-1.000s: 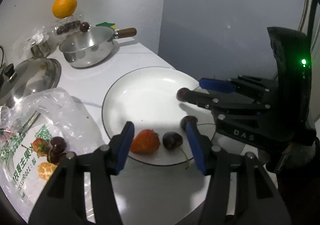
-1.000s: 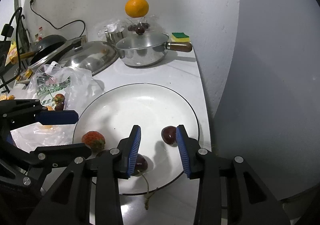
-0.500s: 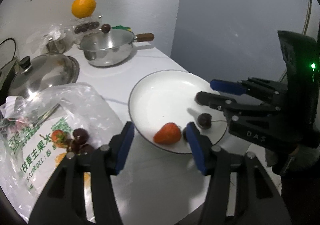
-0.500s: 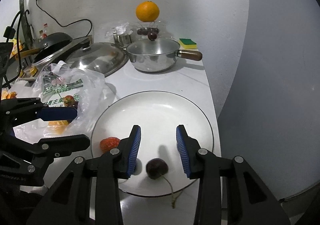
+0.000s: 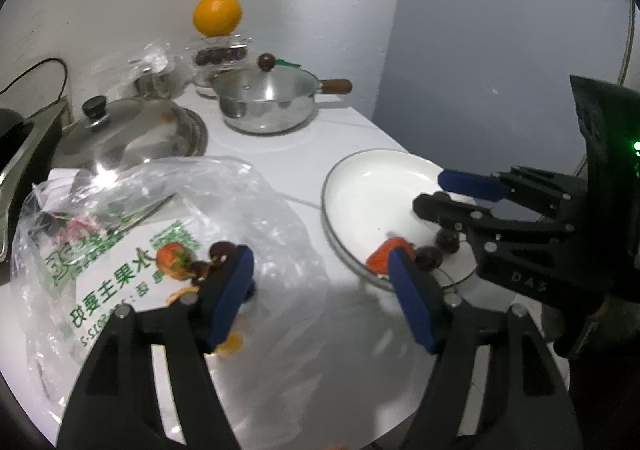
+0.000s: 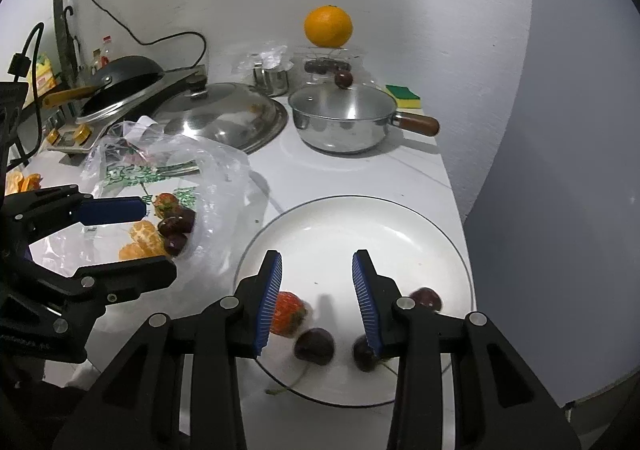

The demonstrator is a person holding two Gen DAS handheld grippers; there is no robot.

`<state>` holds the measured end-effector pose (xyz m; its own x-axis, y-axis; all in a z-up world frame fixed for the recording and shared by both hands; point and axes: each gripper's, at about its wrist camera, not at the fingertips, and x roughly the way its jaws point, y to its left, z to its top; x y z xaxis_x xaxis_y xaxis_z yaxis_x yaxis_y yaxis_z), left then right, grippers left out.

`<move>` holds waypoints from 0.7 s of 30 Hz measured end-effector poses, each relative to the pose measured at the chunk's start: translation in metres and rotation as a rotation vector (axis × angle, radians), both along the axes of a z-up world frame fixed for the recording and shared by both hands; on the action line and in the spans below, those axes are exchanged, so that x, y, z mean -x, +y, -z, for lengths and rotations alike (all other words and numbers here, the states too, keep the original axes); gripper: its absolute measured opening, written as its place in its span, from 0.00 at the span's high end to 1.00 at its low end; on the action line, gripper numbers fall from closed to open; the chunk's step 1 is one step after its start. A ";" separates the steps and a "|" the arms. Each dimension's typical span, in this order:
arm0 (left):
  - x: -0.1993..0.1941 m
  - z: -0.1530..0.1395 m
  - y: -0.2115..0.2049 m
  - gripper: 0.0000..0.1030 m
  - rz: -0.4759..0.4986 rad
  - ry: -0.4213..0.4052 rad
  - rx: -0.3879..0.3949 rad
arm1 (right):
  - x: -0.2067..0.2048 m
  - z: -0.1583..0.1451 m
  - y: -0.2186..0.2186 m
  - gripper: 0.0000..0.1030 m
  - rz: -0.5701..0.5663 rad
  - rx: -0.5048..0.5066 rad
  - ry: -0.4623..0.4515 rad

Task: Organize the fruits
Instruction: 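Move both open tools back toward the fruit on the plastic bag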

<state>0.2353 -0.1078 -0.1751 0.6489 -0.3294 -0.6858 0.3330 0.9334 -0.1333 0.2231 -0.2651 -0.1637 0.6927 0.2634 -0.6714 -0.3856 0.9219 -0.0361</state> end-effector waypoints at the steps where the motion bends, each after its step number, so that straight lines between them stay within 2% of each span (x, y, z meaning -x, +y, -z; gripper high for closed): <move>1: 0.001 0.000 0.004 0.31 -0.006 -0.001 0.001 | 0.000 0.000 0.004 0.62 -0.004 0.002 0.000; 21: 0.009 0.009 0.062 0.31 -0.085 0.002 0.022 | 0.003 -0.002 0.063 0.62 -0.067 0.023 0.006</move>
<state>0.2261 -0.0461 -0.1839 0.6736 -0.2882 -0.6806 0.2524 0.9552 -0.1548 0.2197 -0.2024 -0.1622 0.6698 0.2933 -0.6822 -0.4466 0.8931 -0.0545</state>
